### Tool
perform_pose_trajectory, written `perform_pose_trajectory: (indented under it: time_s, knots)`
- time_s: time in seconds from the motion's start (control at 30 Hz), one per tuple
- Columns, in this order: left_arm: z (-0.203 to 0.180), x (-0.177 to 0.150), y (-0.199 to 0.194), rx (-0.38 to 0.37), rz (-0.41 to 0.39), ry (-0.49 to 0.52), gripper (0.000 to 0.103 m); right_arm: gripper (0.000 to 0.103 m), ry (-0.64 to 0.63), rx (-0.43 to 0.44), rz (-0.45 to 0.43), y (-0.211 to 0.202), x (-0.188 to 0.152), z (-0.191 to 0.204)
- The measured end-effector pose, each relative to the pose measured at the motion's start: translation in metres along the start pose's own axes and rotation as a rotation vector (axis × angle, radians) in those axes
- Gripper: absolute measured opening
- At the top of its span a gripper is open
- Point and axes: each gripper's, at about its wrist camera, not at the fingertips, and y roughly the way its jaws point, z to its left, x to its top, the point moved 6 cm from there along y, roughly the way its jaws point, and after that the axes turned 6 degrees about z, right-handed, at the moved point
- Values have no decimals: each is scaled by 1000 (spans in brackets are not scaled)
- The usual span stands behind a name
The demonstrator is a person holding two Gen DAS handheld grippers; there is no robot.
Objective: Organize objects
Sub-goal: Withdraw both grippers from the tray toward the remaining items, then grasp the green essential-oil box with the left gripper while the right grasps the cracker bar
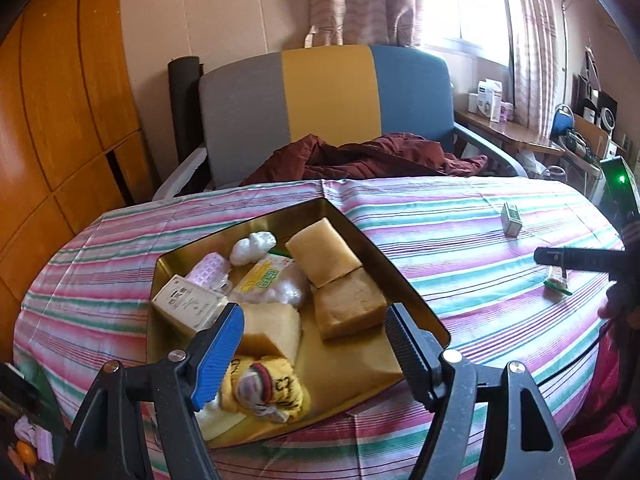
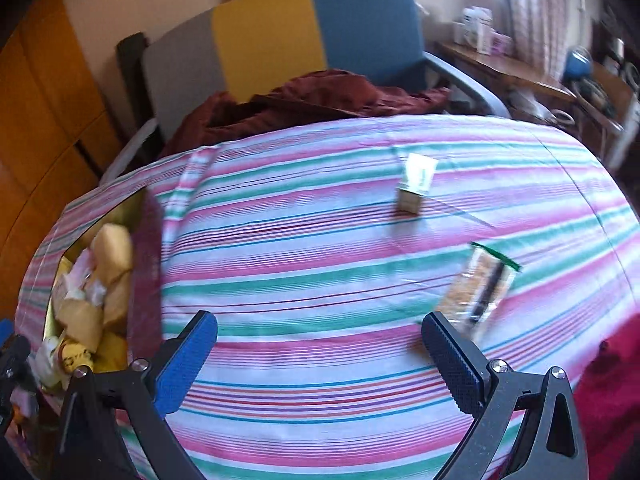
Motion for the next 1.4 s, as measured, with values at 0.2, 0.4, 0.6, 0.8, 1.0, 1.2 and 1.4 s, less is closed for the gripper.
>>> perform_pose_trajectory:
  time_s: [0.2, 0.4, 0.6, 0.8, 1.0, 1.2, 1.4]
  knots:
    - [-16, 4, 2, -24, 1, 38, 74, 103, 86, -64, 46, 3, 9, -44]
    - [-29, 9, 8, -68, 14, 55, 74, 103, 171, -104, 111, 15, 11, -92]
    - [-41, 12, 18, -113, 40, 54, 73, 103, 335, -122, 135, 22, 11, -148]
    - [-65, 16, 22, -135, 46, 105, 73, 103, 356, -82, 160, 44, 11, -149]
    - [-87, 26, 32, -166, 58, 143, 73, 98, 246, -132, 189, 73, 13, -129]
    - [-115, 42, 46, -217, 74, 169, 73, 47, 103, -215, 196, 73, 15, -122]
    - [-156, 63, 68, -305, 116, 187, 70, 46, 96, -249, 209, 61, 12, -136]
